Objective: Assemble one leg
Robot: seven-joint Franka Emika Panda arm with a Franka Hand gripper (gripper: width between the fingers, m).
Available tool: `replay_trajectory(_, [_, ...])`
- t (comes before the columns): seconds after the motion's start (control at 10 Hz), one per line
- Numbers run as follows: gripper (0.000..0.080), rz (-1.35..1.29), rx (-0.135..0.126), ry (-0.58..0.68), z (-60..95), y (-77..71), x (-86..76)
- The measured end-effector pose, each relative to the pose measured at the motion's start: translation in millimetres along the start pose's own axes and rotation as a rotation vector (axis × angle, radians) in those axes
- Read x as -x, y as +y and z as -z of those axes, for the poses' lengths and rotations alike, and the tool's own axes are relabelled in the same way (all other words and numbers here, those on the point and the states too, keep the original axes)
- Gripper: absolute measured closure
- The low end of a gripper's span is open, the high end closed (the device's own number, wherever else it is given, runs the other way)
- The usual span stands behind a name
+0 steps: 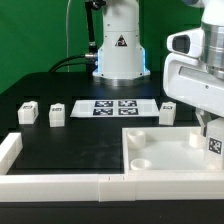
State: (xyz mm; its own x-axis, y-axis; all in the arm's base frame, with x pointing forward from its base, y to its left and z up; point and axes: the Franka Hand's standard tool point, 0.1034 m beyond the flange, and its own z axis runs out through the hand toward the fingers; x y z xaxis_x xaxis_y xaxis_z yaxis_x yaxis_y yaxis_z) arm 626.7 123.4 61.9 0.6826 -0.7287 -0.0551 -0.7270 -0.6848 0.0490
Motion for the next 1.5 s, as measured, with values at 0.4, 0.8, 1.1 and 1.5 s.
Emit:
replay_trajectory(0.4, [0.0157, 0.405, -0.008, 0.008, 0.9, 0.0, 7.8])
replay_trajectory(0.8, [0.015, 0.947, -0.002, 0.002, -1.3, 1.5, 8.8])
replay_trajectory(1.1, [0.015, 1.296, 0.027, 0.006, 0.3, -2.0, 5.6])
replay_trajectory(1.5, [0.0274, 1.332, 0.028, 0.004, -0.3, -0.2, 3.6])
